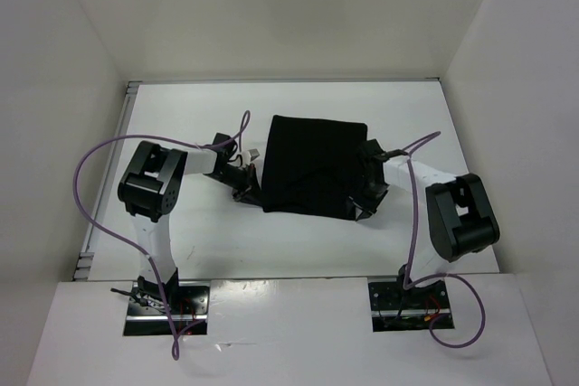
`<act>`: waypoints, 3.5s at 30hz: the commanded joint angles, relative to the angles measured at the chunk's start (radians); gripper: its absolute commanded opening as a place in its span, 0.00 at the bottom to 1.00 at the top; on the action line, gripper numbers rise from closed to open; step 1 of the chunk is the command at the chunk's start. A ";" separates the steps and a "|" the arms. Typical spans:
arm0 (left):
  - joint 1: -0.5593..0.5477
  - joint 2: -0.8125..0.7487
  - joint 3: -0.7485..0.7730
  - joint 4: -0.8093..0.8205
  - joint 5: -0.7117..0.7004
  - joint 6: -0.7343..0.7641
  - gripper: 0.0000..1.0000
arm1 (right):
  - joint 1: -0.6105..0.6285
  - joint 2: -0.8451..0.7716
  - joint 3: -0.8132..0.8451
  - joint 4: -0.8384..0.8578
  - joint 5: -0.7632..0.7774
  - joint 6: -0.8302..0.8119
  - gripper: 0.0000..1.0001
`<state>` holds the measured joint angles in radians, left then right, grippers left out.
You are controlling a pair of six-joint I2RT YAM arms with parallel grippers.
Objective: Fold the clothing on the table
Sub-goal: Fold the skirt
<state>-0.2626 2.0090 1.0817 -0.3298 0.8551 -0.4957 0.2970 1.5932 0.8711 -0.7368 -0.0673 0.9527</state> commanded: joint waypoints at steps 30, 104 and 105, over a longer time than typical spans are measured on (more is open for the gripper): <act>0.014 -0.032 -0.039 -0.014 -0.024 0.054 0.00 | 0.007 0.010 0.028 -0.021 0.075 -0.057 0.45; 0.220 -0.253 -0.011 -0.037 0.056 -0.107 0.00 | -0.075 -0.219 0.193 -0.067 -0.117 -0.216 0.00; 0.220 -0.240 -0.011 -0.028 0.047 -0.107 0.00 | -0.084 -0.196 0.204 -0.067 -0.117 -0.216 0.00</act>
<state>-0.0628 1.7428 1.0245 -0.3813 0.9581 -0.6083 0.2249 1.3457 1.0119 -0.8364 -0.2531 0.7635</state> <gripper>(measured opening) 0.011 0.009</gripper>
